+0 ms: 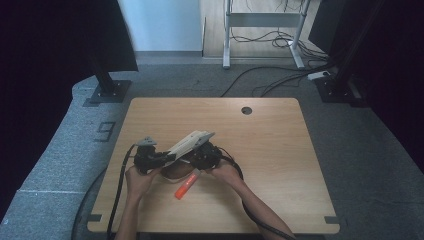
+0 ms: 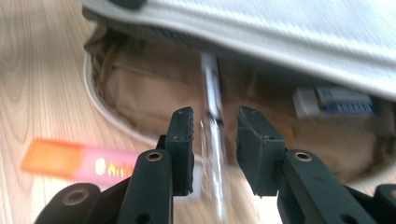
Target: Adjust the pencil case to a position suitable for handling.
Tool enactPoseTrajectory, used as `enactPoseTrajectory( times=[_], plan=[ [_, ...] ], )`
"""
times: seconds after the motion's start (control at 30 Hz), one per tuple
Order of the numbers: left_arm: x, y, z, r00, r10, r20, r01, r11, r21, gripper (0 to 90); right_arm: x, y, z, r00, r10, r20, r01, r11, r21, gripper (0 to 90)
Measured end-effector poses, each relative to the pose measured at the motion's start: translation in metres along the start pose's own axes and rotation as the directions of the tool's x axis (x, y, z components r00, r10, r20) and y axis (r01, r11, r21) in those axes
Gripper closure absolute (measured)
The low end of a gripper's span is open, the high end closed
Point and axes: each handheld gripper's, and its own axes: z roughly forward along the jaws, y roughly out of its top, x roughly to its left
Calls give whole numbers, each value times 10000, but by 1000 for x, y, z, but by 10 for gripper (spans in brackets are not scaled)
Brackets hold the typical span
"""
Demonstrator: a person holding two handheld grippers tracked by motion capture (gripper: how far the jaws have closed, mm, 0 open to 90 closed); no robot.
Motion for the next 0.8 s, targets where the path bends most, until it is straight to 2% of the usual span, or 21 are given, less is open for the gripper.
enactPoseTrajectory(
  times=[0.13,0.33,0.53,0.8],
  plan=[
    [0,0,0,10000,-21,25,21,10000,-8,754,-5,-15,-10,9996,298,-5,-299,9995,-110,668],
    [0,0,0,10000,-17,31,17,10000,-5,754,-4,-34,-18,9988,476,-79,-478,9986,-238,707],
    [0,0,0,10000,-13,25,13,10000,1,754,-5,-48,-15,9980,634,-25,-634,9979,-123,739],
    [0,0,0,10000,9,26,-9,10000,-2,754,-5,-52,-8,9981,610,-25,-610,9981,41,793]
  ],
)
